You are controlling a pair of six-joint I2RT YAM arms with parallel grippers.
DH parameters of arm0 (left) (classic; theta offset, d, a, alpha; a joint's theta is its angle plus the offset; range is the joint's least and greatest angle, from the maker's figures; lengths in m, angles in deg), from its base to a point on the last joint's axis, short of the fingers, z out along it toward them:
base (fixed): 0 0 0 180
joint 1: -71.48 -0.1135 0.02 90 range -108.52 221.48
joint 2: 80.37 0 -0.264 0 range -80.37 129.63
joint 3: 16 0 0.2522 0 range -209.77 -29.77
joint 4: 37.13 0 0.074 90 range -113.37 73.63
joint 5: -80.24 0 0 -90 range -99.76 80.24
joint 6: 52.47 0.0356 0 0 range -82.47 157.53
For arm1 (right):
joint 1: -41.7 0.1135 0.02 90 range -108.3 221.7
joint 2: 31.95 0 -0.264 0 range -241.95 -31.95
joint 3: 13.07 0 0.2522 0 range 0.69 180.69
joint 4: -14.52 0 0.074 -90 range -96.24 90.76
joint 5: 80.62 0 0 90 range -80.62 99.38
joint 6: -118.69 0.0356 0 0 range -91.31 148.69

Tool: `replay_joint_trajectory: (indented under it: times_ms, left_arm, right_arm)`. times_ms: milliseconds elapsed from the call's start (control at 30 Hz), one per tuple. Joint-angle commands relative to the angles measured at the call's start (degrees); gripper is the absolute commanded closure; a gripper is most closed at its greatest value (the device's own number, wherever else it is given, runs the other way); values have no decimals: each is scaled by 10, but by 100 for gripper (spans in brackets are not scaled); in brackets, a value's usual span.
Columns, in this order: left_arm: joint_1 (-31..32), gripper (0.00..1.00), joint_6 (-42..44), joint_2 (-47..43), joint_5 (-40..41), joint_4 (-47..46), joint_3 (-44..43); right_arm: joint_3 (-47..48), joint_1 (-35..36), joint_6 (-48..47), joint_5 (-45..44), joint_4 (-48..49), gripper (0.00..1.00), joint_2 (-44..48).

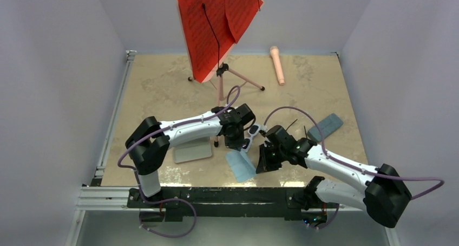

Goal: Organize the sunglasses
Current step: Open the folded cleaning cloth at the center of the board.

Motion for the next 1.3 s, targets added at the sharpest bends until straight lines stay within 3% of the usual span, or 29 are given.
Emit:
replay_joint_trajectory:
  times_ms: [0, 200, 667, 1267]
  left_arm:
    - [-18, 100, 18, -15, 3, -15, 8]
    - [-24, 100, 33, -43, 21, -20, 48]
    - [-25, 100, 57, -25, 41, 46, 36]
    - [-26, 100, 69, 29, 21, 56, 15]
  right_arm:
    - [10, -1, -23, 15, 17, 100, -13]
    - [-12, 27, 5, 77, 82, 100, -19]
    - [16, 104, 94, 32, 130, 100, -99]
    - [10, 116, 159, -5, 187, 100, -165]
